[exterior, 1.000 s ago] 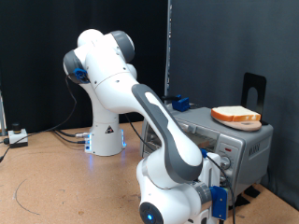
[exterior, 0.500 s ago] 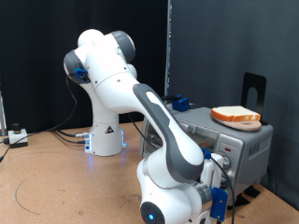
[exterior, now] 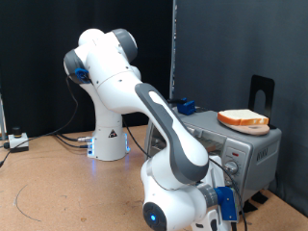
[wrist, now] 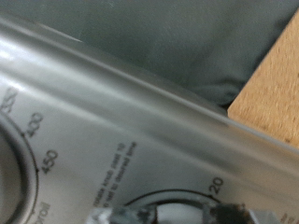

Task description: Make a piece of toast with the oven

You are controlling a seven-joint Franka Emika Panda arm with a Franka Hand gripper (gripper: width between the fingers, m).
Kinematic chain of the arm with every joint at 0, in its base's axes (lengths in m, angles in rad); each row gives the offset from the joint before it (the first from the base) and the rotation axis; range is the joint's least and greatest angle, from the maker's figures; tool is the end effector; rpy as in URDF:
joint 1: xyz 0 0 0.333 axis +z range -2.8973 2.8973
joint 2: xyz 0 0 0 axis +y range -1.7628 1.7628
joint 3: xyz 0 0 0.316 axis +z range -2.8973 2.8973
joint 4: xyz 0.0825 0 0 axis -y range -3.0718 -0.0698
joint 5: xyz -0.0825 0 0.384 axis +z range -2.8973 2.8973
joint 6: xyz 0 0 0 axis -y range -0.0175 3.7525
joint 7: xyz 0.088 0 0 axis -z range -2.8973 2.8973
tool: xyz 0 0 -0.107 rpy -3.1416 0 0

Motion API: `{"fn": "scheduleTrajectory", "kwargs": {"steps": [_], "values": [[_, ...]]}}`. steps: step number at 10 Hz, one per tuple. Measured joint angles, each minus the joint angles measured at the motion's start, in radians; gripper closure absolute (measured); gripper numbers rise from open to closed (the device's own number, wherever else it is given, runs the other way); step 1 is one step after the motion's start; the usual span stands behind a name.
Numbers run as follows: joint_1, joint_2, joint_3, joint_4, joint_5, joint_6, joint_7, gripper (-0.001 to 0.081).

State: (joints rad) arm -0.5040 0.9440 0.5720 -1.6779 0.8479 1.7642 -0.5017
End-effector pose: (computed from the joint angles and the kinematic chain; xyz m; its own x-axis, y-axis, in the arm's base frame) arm 0.6098 0.0815 0.1403 0.9203 0.2366 -0.3115 -0.2583 -0.2304 -0.9382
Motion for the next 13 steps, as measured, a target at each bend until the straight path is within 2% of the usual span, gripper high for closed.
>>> {"fn": "scheduleTrajectory", "kwargs": {"steps": [2, 4, 10, 11, 12, 13], "values": [[-0.028, -0.009, 0.02, -0.043, 0.042, 0.037, -0.131, 0.0709], [-0.046, -0.01, 0.033, -0.063, 0.064, 0.052, -0.195, 0.0709], [-0.046, -0.011, 0.034, -0.058, 0.061, 0.054, -0.171, 0.0709], [-0.047, -0.017, 0.034, -0.047, 0.055, 0.052, -0.149, 0.0602], [-0.046, -0.026, 0.031, -0.039, 0.042, 0.043, -0.112, 0.0602], [-0.047, -0.033, 0.026, -0.029, 0.024, 0.021, -0.067, 0.0426]]}}
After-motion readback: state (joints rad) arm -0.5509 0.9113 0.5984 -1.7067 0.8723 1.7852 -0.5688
